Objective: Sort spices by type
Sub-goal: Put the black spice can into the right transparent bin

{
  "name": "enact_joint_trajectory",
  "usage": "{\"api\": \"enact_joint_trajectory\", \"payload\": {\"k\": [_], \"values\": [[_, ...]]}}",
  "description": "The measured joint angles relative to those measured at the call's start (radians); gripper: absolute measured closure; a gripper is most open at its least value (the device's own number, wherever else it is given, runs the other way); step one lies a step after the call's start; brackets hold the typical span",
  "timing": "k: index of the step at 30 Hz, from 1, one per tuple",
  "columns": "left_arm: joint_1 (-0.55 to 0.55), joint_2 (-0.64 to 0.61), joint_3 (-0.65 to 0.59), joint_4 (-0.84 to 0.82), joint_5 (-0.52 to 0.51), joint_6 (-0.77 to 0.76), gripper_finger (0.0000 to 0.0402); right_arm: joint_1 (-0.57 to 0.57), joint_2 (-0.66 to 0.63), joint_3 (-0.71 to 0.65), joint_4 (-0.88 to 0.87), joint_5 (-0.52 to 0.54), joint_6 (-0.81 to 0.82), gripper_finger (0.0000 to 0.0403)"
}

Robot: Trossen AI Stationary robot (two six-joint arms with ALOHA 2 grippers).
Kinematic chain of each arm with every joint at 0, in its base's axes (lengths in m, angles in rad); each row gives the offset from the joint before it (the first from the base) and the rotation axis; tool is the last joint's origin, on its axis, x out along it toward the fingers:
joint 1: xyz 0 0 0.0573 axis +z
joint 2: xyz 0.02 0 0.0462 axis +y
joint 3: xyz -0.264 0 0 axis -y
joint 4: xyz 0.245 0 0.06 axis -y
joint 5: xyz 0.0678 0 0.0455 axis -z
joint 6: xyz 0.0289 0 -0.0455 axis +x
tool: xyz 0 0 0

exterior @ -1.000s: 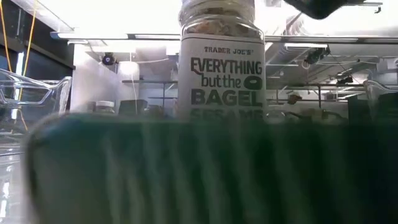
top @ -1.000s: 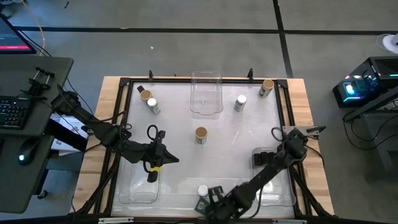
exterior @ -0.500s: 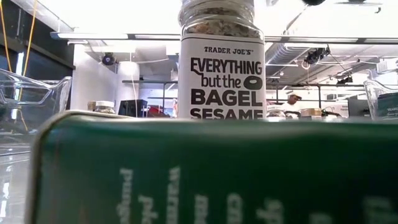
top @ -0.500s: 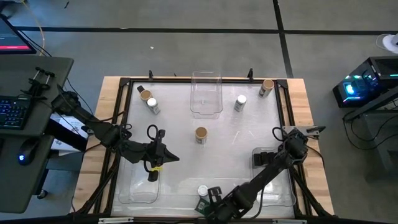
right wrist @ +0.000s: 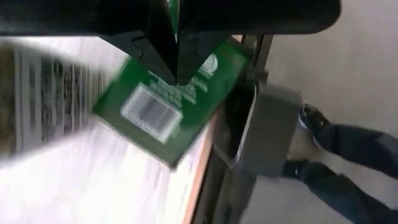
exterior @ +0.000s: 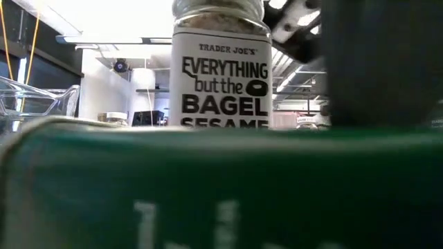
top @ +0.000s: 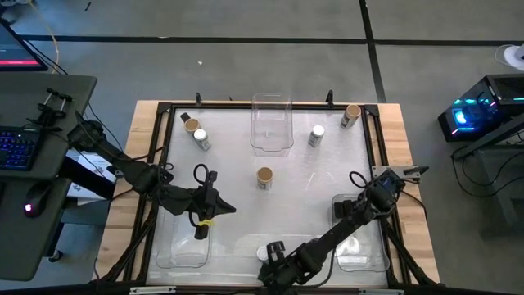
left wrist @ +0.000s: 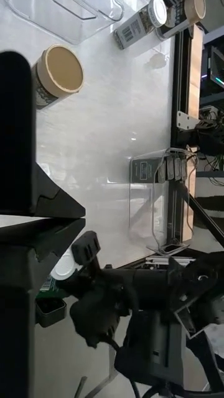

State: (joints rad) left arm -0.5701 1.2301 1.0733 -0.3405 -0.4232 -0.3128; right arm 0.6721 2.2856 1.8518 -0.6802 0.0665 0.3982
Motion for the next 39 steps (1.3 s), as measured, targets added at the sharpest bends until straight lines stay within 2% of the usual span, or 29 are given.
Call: {"api": "enact_joint_trajectory", "payload": {"k": [13, 21, 31, 36, 39], "values": [[0.0, 0.0, 0.0, -0.005, -0.002, 0.03, 0.0401, 0.036, -0.01, 0.005, -0.309, -0.012, 0.102, 0.0403], [0.0, 0.0, 0.0, -0.005, -0.009, 0.038, 0.0402, -0.02, -0.016, 0.0, -0.566, 0.109, 0.094, 0.0403], [0.0, 0.0, 0.0, -0.006, -0.009, 0.037, 0.0401, -0.169, -0.013, -0.005, -0.631, 0.272, -0.017, 0.0403], [0.0, 0.0, 0.0, -0.006, -0.01, 0.037, 0.0402, -0.238, -0.027, -0.006, -0.631, 0.293, -0.054, 0.0403], [0.0, 0.0, 0.0, -0.006, -0.01, 0.037, 0.0401, -0.25, -0.08, -0.006, -0.631, 0.301, -0.056, 0.0403]]}}
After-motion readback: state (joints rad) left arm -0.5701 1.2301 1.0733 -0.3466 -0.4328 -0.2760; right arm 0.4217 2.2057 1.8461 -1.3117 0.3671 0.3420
